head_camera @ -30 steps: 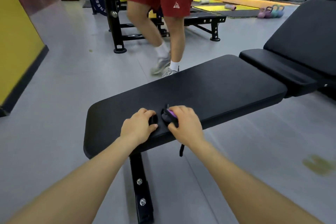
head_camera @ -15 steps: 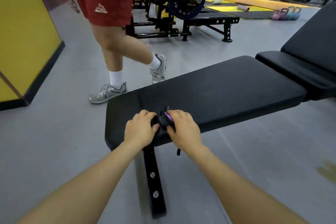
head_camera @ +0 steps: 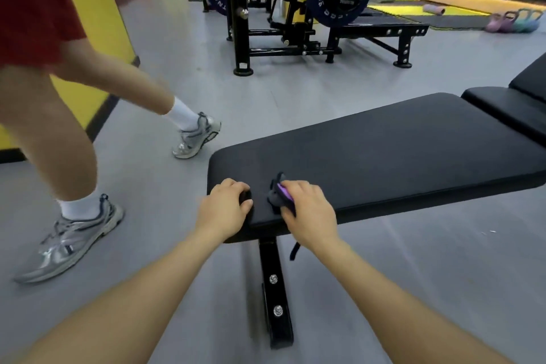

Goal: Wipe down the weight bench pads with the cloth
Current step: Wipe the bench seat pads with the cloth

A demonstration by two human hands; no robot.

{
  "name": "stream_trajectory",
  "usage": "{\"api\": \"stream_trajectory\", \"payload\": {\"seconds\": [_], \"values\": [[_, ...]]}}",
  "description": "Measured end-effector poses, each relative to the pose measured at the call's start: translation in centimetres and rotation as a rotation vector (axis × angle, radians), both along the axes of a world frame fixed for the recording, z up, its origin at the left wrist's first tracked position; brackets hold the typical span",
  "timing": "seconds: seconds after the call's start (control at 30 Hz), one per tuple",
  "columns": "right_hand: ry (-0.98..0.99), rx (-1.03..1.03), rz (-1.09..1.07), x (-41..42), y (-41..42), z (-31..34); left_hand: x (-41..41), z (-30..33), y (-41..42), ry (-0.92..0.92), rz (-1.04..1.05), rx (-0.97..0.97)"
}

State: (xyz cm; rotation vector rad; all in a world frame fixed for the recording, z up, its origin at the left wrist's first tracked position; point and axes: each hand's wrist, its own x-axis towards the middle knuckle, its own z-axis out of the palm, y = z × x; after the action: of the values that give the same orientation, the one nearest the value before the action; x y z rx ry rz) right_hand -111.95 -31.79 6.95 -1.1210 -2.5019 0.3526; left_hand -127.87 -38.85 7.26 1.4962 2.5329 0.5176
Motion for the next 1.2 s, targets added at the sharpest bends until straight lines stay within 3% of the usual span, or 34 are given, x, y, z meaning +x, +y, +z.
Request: {"api": "stream_trajectory", "payload": {"seconds": [0.13,0.33,0.5,0.77,0.93,1.2], "values": [[-0.077,0.01,0.097,-0.2,2.1,0.2,-1.5,0.0,1.1,0.001,0.033,0.028],[-0.165,0.153,0.018,-5.3,7.4,-0.1,-3.8,-1.3,3.0,0.046,0.022,0.049],[-0.161,0.038,-0.017,-9.7,12.2,0.5,-4.7,-2.1,3.2,0.01,-0.009,0.019],[-0.139,0.022,0.263,-4.8,6.6,-0.1,-5.3,-1.5,3.3,-0.004,-0.038,-0.015],[-0.185,0.113,0.167,-9.1,9.7,-0.1,-5.7,-1.3,3.6,0.008,-0.064,-0.009],[-0.224,0.031,0.1,-14.8,13.6,0.2,-6.0,-1.2,3.7,-0.011,-0.067,-0.025]]}}
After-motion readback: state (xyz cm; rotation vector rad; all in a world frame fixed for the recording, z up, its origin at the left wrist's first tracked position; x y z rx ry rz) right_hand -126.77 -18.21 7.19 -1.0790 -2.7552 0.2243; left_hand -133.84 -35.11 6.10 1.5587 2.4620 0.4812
